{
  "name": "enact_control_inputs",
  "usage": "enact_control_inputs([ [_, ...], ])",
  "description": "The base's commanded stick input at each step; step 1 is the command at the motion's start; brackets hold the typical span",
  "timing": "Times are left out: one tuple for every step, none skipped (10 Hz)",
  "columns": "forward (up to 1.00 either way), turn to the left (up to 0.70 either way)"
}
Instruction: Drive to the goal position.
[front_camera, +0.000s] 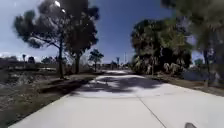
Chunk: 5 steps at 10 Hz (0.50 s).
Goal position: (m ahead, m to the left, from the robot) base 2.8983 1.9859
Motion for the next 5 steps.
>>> enact_control_inputs([
  [1.00, 0.00],
  [1.00, 0.00],
  [1.00, 0.00],
  [1.00, 0.00],
  [1.00, 0.00],
])
